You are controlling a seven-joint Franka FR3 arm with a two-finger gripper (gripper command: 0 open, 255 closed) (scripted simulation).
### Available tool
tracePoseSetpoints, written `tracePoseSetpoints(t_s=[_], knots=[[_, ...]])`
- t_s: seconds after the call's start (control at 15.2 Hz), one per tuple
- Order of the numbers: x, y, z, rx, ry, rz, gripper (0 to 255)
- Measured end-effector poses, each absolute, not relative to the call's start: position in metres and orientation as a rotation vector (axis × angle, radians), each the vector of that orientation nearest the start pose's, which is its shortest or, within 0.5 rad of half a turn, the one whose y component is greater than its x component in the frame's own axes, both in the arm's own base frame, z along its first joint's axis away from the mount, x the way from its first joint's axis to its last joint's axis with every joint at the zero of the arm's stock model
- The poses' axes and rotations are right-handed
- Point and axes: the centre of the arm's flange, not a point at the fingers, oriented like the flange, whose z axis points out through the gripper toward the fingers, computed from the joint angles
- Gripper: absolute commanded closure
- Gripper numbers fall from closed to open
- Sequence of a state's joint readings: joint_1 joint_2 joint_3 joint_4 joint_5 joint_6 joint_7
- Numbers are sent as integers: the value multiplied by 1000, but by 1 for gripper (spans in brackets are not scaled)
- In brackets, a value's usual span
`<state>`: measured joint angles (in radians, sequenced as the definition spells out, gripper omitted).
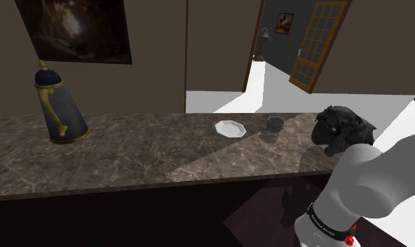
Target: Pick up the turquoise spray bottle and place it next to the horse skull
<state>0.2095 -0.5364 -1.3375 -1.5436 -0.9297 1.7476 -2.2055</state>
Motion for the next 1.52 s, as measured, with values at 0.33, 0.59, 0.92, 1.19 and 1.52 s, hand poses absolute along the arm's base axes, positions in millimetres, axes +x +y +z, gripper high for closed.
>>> tracePoseSetpoints(t_s=[0.33,0.59,0.92,1.19,1.52], knots=[[-46,-636,669,-2882,-1650,749,255],[-51,-643,652,-2880,-1651,751,255],[-52,-645,625,-2879,-1651,751,255],[-52,-644,606,-2879,-1651,751,255],[-52,-645,578,-2879,-1651,751,255]])
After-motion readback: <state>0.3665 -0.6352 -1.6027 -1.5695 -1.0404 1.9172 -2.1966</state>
